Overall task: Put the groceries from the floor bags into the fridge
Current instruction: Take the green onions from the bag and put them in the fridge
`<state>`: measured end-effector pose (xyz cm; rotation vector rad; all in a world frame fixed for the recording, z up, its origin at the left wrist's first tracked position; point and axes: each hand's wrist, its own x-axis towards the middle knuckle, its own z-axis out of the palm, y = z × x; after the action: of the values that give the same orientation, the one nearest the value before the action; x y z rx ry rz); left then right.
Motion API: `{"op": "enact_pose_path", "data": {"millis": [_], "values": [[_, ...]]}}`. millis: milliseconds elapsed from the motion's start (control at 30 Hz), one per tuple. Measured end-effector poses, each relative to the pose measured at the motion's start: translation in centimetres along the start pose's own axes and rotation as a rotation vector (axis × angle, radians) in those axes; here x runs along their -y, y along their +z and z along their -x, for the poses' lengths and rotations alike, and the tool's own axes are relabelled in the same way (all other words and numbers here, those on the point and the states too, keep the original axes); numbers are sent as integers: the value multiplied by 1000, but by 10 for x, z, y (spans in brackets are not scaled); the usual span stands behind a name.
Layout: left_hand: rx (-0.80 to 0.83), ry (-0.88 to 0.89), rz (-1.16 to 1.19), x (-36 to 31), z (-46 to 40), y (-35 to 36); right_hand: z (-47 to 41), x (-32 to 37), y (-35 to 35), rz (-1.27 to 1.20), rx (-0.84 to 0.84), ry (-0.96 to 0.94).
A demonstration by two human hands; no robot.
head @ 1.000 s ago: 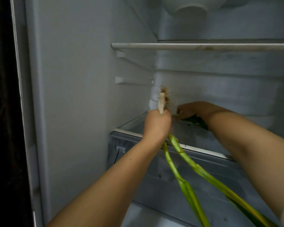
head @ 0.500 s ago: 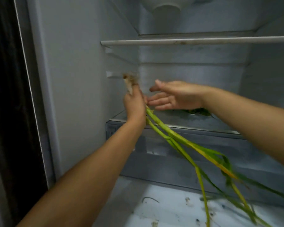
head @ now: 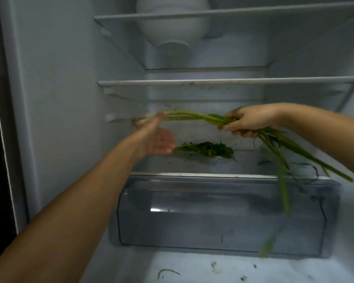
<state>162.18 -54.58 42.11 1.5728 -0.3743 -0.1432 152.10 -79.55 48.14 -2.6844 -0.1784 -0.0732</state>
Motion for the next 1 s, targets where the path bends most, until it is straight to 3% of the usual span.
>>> {"op": "enact_pose_path", "data": {"millis": [67, 100, 167, 233, 267, 333, 400, 533, 667, 867, 1000], "values": [[265, -67, -303, 4, 14, 11, -6, -5, -9, 53, -29, -11], [299, 6, -336, 0, 19, 19, -10, -7, -12, 70, -27, -17], [176, 320, -346, -8, 17, 34, -19, -9, -12, 110, -22, -25], [-44, 636, -673, -19, 8, 41, -30, -8, -11, 101, -10, -53], [-73, 662, -893, -21, 1, 42, -34, -7, -11, 73, -2, -77], [-43, 519, -1196, -15, -18, 36, -42, -9, -14, 12, -1, -130], [-43, 396, -1094, -3, -38, 27, -47, -16, -20, 39, -37, -155], [-125, 386, -842, 9, -69, 4, -59, -55, -38, 253, -135, -75], [26, 193, -789, 13, -93, -16, -84, -104, -44, 67, -194, -16], [83, 61, -928, 20, -136, -13, -147, -153, -13, 203, -135, 115], [161, -41, -1196, 33, -152, -8, -170, -170, 11, 282, 123, 226]]}}
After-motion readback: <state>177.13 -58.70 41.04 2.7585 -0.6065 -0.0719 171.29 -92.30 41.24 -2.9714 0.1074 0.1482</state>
